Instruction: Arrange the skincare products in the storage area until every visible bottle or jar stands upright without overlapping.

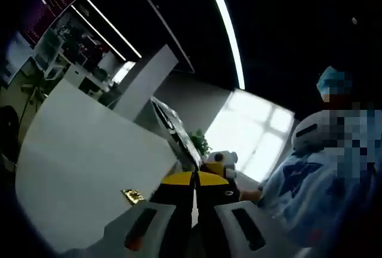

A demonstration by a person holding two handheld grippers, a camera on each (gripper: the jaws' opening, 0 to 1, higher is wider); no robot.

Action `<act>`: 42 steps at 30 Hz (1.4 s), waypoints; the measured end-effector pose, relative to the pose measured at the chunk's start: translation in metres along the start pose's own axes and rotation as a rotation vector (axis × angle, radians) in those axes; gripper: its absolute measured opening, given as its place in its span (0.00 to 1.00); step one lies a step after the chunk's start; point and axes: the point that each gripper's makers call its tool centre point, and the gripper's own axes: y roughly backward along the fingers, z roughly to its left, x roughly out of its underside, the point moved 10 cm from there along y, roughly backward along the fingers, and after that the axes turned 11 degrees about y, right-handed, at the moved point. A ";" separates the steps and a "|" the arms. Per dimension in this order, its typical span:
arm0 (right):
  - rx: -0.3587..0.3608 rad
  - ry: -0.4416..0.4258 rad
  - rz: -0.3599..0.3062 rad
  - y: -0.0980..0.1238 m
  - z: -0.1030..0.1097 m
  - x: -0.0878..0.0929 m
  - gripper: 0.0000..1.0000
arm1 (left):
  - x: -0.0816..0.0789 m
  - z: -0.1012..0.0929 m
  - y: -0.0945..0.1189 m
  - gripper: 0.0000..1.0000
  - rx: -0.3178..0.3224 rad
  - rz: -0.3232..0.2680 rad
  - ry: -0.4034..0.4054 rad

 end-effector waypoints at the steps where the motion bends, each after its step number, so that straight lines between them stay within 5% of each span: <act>1: 0.002 0.003 0.004 0.000 0.000 0.000 0.00 | 0.002 0.002 -0.002 0.00 -0.027 0.018 0.002; 13: 0.002 0.048 0.042 0.002 -0.001 0.001 0.00 | 0.008 0.010 -0.005 0.02 -0.036 0.002 0.100; 18: -0.020 0.049 0.042 0.000 0.002 0.002 0.00 | 0.010 0.013 -0.005 0.14 -0.049 -0.020 0.138; 28: -0.050 0.099 0.098 -0.002 0.008 0.007 0.00 | 0.010 0.012 -0.006 0.00 -0.032 -0.041 0.186; 33: -0.040 0.081 0.139 -0.002 0.009 0.009 0.00 | 0.011 0.011 -0.003 0.00 -0.034 -0.017 0.169; 42: 0.022 -0.016 0.092 0.001 -0.005 0.009 0.00 | 0.021 0.009 -0.004 0.00 0.007 0.069 0.195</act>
